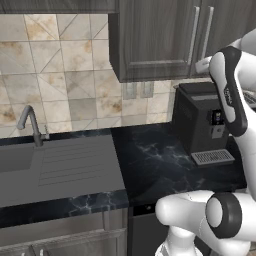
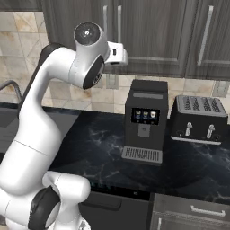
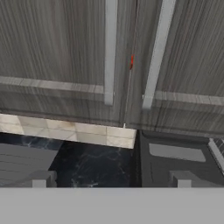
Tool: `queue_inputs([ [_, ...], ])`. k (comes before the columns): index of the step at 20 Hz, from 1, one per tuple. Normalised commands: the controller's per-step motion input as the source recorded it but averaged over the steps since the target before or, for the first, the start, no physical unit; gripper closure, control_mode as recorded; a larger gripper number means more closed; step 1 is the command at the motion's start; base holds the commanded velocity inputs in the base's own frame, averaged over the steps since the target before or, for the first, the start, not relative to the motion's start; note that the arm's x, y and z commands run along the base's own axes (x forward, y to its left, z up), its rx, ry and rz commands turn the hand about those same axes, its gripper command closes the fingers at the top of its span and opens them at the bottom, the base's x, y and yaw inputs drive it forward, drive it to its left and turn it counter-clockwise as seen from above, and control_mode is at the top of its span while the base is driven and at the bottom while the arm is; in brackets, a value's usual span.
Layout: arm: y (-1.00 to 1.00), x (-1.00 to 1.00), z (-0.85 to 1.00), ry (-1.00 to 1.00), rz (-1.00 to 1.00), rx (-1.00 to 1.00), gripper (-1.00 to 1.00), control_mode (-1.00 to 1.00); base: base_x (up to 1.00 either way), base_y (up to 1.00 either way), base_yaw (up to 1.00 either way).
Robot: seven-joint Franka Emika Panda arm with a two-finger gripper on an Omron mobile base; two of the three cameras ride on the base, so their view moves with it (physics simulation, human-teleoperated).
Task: Move the bowls from the cabinet to the plates on the dining table.
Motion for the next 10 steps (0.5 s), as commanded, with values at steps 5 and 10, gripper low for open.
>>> queue_inputs([
  [5, -0.12, 0.26, 0.07, -0.03, 0.0, 0.0, -1.0, -1.0, 0.0, 0.0, 0.0],
  [10, -0.05, 0.39, 0.07, 0.0, 0.0, 0.0, -1.0, -1.0, 0.0, 0.0, 0.0],
])
